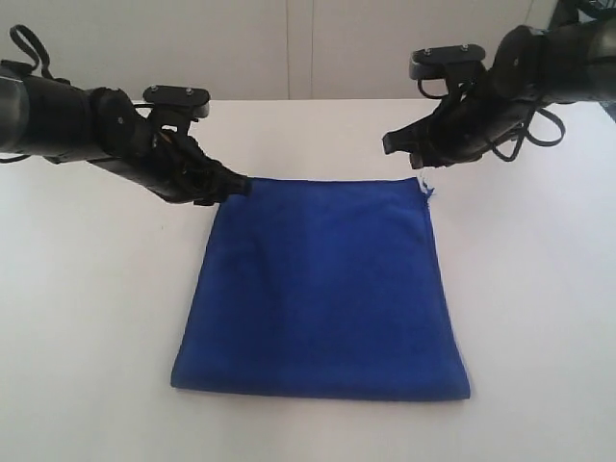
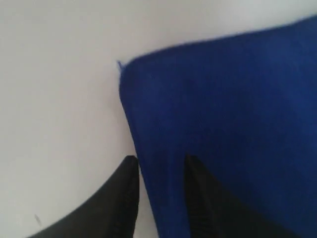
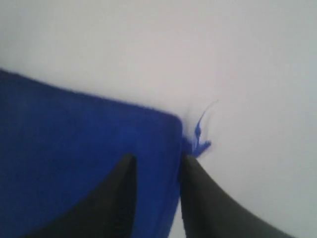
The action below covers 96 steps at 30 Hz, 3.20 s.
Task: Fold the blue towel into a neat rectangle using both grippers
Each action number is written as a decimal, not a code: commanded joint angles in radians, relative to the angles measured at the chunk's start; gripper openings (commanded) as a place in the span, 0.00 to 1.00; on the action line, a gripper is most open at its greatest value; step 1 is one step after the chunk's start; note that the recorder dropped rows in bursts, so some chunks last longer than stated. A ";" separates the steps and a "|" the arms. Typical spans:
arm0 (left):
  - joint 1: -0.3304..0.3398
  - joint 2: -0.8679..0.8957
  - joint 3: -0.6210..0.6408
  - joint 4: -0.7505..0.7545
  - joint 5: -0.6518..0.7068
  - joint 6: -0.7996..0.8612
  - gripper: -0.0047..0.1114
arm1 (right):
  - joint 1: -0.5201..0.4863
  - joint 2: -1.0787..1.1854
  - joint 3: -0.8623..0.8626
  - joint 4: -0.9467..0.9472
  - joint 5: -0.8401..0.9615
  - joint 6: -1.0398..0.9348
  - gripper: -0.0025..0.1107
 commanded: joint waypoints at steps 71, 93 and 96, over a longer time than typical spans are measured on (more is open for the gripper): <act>-0.100 -0.167 0.350 -0.186 0.444 0.274 0.04 | 0.167 -0.234 0.627 0.176 0.136 0.023 0.02; -0.100 -0.322 0.255 -0.170 0.624 0.621 0.04 | 0.167 -0.498 0.608 0.154 0.261 -0.335 0.02; -0.100 -0.327 0.259 -0.170 0.674 0.831 0.04 | 0.170 -0.510 0.613 0.154 0.310 -0.516 0.02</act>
